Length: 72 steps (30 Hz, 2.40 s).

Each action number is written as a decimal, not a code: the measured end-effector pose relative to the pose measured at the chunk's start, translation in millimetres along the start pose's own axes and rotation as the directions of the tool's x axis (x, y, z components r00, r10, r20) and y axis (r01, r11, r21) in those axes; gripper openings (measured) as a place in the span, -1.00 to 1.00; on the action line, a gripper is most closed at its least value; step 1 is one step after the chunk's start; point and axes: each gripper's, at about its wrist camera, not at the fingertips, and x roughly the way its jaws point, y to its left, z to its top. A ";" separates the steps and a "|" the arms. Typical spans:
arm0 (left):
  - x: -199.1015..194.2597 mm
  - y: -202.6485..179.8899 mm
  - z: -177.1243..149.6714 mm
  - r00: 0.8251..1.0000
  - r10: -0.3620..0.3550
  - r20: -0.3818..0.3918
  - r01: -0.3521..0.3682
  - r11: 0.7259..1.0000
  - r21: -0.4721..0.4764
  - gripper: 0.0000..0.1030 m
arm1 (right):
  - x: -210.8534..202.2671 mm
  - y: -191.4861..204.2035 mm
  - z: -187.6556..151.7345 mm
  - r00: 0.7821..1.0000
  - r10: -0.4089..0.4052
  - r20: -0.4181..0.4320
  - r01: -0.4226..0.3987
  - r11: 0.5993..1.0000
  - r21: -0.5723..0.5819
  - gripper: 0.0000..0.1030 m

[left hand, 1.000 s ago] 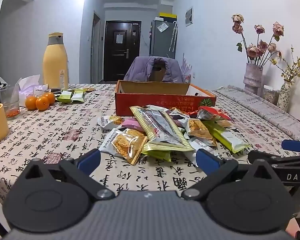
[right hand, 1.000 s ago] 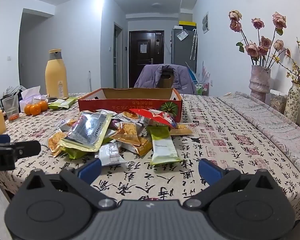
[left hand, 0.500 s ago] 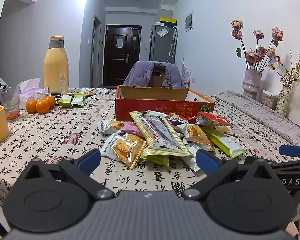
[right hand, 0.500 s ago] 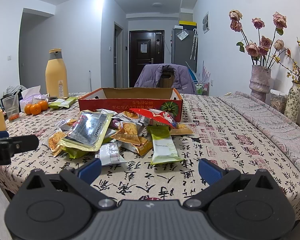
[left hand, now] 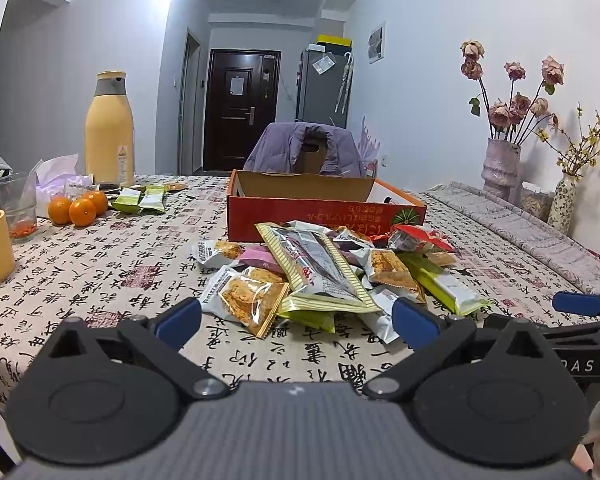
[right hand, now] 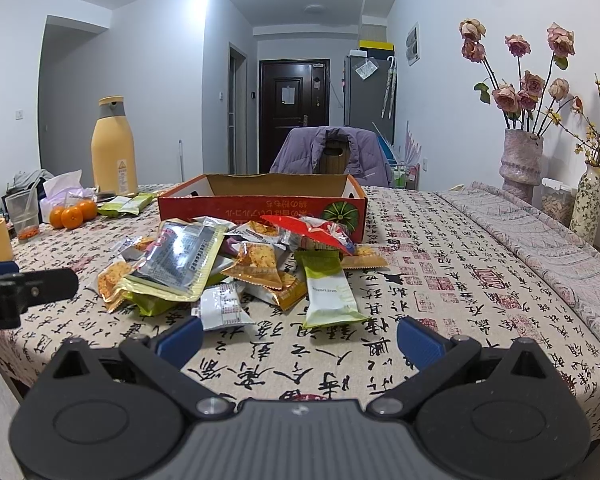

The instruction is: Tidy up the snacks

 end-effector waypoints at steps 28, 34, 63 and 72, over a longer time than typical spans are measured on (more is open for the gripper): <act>-0.9 -0.8 0.7 1.000 -0.005 0.005 0.005 1.000 0.001 1.00 | 1.1 1.3 -0.2 1.000 0.000 0.000 0.000 1.000 -0.001 1.00; -1.2 -2.0 0.6 1.000 -0.006 0.003 0.006 1.000 0.000 1.00 | 1.2 1.2 -0.3 1.000 0.000 0.000 0.000 1.000 0.000 1.00; 52.2 12.1 21.1 0.999 0.009 -0.047 -0.010 1.000 -0.025 1.00 | 62.5 -12.4 17.5 0.998 -0.023 -0.060 0.022 1.000 -0.011 0.96; 82.2 14.6 33.6 0.995 0.024 -0.092 -0.027 0.999 -0.030 1.00 | 106.1 -25.1 33.6 0.990 -0.026 -0.141 0.021 0.999 -0.036 0.54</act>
